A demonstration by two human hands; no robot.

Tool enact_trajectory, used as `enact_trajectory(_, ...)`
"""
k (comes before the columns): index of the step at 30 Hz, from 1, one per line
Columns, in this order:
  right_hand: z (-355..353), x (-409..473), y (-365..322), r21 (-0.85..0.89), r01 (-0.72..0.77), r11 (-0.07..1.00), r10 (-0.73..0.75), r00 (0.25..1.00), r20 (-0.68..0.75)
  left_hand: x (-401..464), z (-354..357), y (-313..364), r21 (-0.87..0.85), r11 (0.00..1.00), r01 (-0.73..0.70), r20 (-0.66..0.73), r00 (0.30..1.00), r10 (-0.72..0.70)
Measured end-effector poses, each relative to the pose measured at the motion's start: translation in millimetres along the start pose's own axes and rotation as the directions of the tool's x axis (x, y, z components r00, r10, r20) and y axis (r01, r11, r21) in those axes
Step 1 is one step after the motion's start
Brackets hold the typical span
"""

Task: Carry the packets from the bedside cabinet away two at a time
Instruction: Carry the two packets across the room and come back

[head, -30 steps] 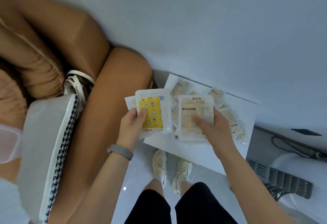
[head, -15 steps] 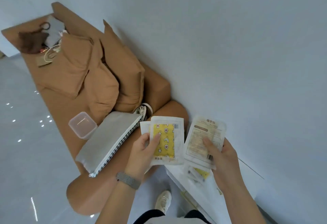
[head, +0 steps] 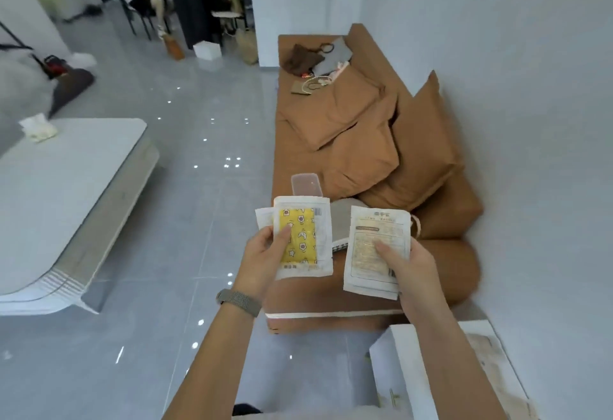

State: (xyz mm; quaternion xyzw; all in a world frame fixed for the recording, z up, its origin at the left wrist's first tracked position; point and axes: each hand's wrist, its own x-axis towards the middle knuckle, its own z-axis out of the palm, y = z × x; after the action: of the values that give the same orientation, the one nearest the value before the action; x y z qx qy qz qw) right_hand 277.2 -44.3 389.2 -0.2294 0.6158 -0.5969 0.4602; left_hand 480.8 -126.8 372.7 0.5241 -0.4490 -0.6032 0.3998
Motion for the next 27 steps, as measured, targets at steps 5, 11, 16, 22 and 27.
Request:
enact_trajectory(5, 144, 3, 25, -0.053, -0.055, 0.997, 0.065, 0.973, 0.220, -9, -148, 11, 0.001, 1.000, 0.001, -0.227, 0.974, -0.001)
enact_trajectory(11, 303, -18, 63, -0.064, -0.099, 0.993, 0.116, 0.899, 0.422, -26, -311, 3, -0.034, 0.999, 0.027, -0.504, 0.863, -0.040)
enact_trajectory(16, 375, -19, 68, -0.082, -0.101, 0.992, 0.127, 0.883, 0.452, -6, -372, 7, -0.094, 0.995, 0.031, -0.561, 0.824, -0.079)
enact_trajectory(22, 433, 31, 68, -0.095, -0.095, 0.991, 0.127, 0.898, 0.422, 70, -396, 15, -0.117, 0.993, 0.031, -0.544, 0.834, -0.090)
enact_trajectory(27, 485, 109, 54, -0.098, -0.045, 0.994, 0.081, 0.914, 0.398, 177, -409, 51, -0.050, 0.999, -0.005, -0.494, 0.870, -0.020)
